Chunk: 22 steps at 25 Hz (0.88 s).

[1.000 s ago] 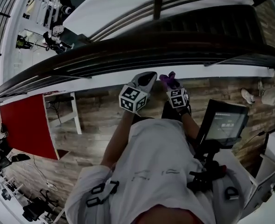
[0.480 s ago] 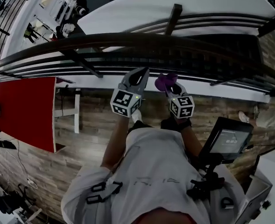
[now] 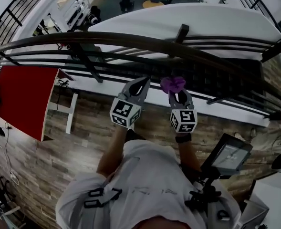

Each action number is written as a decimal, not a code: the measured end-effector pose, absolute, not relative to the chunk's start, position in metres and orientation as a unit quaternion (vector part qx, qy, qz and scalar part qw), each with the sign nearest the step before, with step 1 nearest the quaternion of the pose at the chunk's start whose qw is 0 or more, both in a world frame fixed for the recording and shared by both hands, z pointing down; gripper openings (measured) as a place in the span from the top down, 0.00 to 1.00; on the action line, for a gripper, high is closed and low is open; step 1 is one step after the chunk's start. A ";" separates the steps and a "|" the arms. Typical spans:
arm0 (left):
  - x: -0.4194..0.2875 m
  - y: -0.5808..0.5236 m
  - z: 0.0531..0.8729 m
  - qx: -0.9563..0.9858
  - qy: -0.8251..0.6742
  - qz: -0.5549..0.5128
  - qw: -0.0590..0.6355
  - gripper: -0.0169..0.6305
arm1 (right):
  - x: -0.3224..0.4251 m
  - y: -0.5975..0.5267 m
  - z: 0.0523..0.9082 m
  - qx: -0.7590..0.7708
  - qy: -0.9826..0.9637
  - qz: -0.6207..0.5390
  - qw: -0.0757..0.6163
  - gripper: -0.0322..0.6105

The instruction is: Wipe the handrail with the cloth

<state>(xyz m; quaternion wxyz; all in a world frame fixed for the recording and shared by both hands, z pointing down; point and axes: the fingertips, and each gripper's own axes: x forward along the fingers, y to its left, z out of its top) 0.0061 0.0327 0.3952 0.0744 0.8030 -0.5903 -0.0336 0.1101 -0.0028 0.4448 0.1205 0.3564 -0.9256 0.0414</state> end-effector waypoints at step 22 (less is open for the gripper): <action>0.163 0.124 0.313 0.792 -0.607 -0.060 -0.031 0.98 | 0.249 0.074 0.367 0.409 -0.909 -0.008 0.085 0.84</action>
